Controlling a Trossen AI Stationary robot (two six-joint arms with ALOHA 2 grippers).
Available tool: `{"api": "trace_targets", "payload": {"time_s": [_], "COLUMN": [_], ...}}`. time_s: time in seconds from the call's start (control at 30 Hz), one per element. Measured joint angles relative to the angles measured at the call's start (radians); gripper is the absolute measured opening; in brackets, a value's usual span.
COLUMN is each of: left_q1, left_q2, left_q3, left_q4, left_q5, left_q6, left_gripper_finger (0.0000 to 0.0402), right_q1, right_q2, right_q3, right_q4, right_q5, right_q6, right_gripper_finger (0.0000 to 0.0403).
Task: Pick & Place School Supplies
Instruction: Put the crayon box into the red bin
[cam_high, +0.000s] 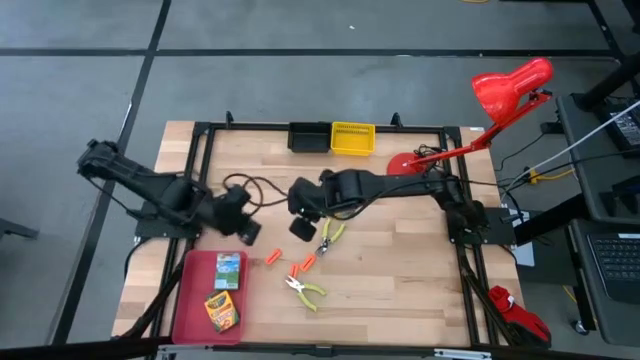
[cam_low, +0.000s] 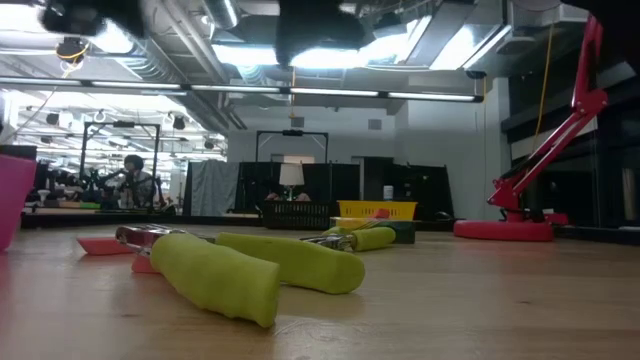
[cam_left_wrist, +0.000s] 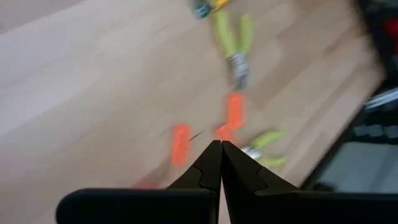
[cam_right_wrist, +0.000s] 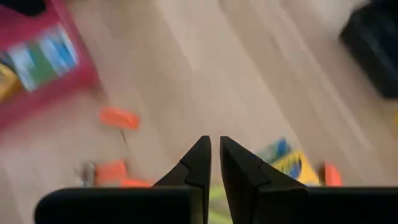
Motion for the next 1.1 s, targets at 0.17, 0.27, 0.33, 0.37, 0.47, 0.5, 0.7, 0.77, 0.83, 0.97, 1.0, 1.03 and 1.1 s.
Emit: {"api": "trace_targets", "payload": {"time_s": [0.17, 0.27, 0.33, 0.37, 0.47, 0.5, 0.7, 0.77, 0.83, 0.97, 1.0, 1.03, 1.1], "left_q1": [0.119, 0.149, 0.157, 0.158, 0.160, 0.167, 0.304, 0.360, 0.421, 0.528, 0.547, 0.563, 0.589], "left_q2": [-0.001, -0.009, -0.019, -0.025, -0.038, -0.041, -0.022, -0.007, 0.029, 0.141, 0.171, 0.201, 0.261], "left_q3": [-0.123, -0.188, -0.228, -0.244, -0.286, -0.301, -0.418, -0.453, -0.460, -0.463, -0.462, -0.462, -0.462], "left_q4": [0.235, 0.270, 0.286, 0.289, 0.354, 0.379, 0.650, 0.773, 0.816, 0.927, 0.969, 1.014, 1.082], "left_q5": [0.090, 0.119, 0.127, 0.127, 0.126, 0.124, 0.206, 0.220, 0.249, 0.361, 0.381, 0.392, 0.397], "left_q6": [0.097, 0.103, 0.093, 0.085, 0.074, 0.072, -0.022, -0.038, -0.043, -0.026, -0.026, -0.027, -0.042], "left_gripper_finger": [0.0004, 0.0004, 0.0004, 0.0004, 0.0004, 0.0004, 0.0004, 0.0004, 0.0004, 0.0003, 0.0003, 0.0003, 0.0003], "right_q1": [0.005, 0.007, 0.008, 0.009, 0.008, 0.004, -0.059, -0.075, -0.092, -0.147, -0.161, -0.172, -0.195], "right_q2": [-0.061, -0.161, -0.252, -0.306, -0.461, -0.504, -0.687, -0.714, -0.734, -0.737, -0.737, -0.738, -0.738], "right_q3": [-0.196, -0.399, -0.552, -0.629, -0.833, -0.900, -1.237, -1.299, -1.342, -1.413, -1.428, -1.441, -1.469], "right_q4": [-0.007, 0.043, 0.103, 0.134, 0.236, 0.264, 0.520, 0.587, 0.610, 0.698, 0.723, 0.735, 0.728], "right_q5": [0.000, 0.000, -0.004, -0.009, -0.014, -0.019, -0.132, -0.135, -0.113, -0.125, -0.133, -0.137, -0.140], "right_q6": [0.055, 0.116, 0.165, 0.191, 0.280, 0.315, 0.489, 0.532, 0.572, 0.580, 0.570, 0.568, 0.570], "right_gripper_finger": [0.0039, 0.0039, 0.0039, 0.0039, 0.0039, 0.0039, 0.0039, 0.0039, 0.0039, 0.0038, 0.0038, 0.0038, 0.0038]}}
